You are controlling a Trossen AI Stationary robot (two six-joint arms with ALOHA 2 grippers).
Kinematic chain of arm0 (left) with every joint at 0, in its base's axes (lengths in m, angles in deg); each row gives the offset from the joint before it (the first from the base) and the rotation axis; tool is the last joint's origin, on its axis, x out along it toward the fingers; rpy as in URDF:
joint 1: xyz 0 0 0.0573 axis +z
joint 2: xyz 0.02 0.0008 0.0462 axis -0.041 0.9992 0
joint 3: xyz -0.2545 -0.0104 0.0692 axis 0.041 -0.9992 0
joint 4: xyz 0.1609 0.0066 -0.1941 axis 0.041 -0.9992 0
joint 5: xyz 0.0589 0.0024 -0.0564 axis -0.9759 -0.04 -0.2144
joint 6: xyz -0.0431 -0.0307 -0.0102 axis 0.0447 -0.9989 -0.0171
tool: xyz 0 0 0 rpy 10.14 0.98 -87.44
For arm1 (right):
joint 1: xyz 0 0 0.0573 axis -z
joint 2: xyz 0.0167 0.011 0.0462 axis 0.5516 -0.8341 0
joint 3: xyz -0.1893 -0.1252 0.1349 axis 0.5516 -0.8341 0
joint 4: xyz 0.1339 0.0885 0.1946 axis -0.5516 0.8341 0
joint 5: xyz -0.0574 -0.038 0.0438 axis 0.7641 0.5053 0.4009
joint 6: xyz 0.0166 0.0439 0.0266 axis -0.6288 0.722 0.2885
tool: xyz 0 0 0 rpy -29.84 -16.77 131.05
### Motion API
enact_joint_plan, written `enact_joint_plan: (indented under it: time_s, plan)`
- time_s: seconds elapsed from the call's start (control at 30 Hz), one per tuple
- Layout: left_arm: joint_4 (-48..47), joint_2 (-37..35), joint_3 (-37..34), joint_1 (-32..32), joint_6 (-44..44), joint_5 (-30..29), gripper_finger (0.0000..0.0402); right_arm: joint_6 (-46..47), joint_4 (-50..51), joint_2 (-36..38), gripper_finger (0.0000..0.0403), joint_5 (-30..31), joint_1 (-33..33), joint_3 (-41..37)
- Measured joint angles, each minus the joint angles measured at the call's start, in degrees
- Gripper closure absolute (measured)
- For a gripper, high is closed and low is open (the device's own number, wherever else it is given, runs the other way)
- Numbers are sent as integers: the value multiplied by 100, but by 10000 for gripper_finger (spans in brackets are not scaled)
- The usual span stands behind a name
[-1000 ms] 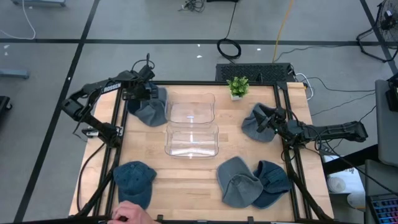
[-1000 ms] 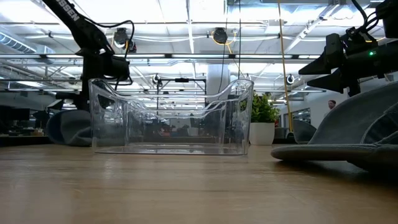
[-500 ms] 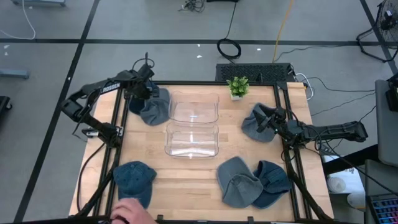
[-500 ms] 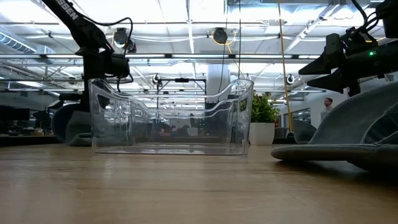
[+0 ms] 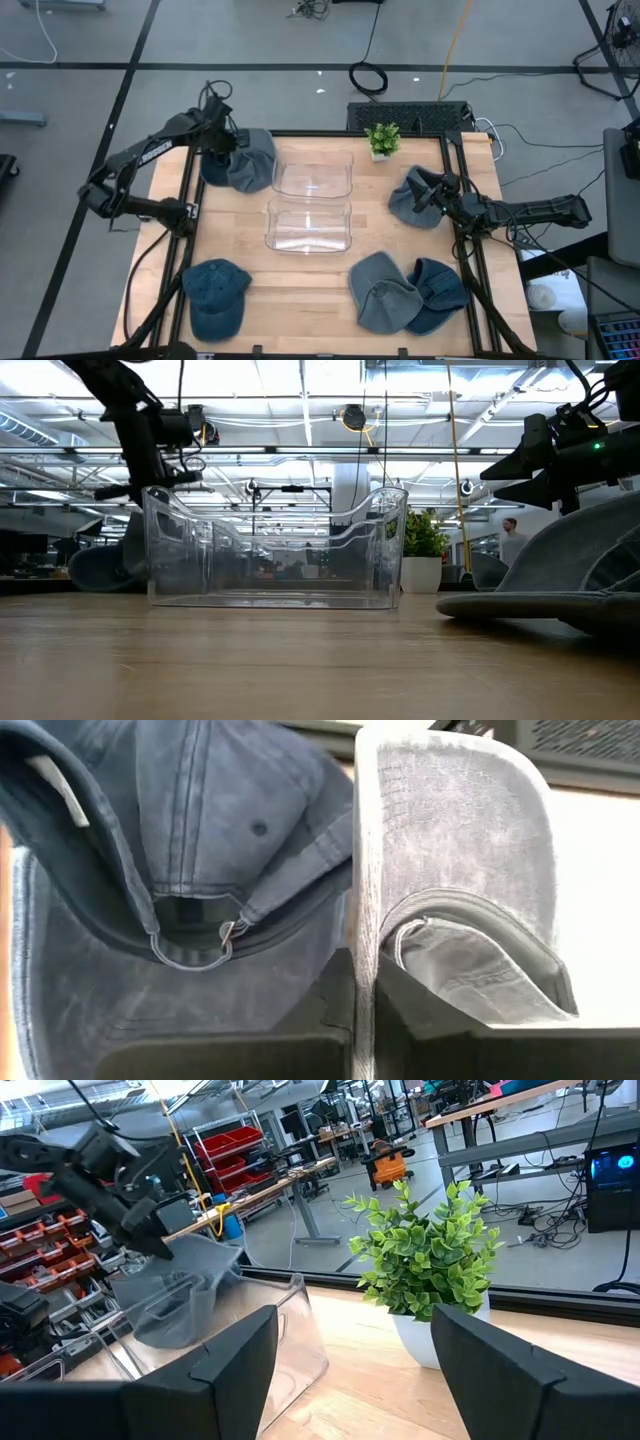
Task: Pick & Place hat
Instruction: Put the top left gray cap into the top transparent bin
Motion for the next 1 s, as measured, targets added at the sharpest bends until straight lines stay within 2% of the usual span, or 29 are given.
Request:
enact_joint_plan:
  time_s: [0.63,1.0]
  plan:
    - [-469,-1239,0,0,970,-209,394,0,1,0,149,0,0,0]
    - [-458,-1630,0,-18,1245,-306,394,0,0,0,149,1,0,0]
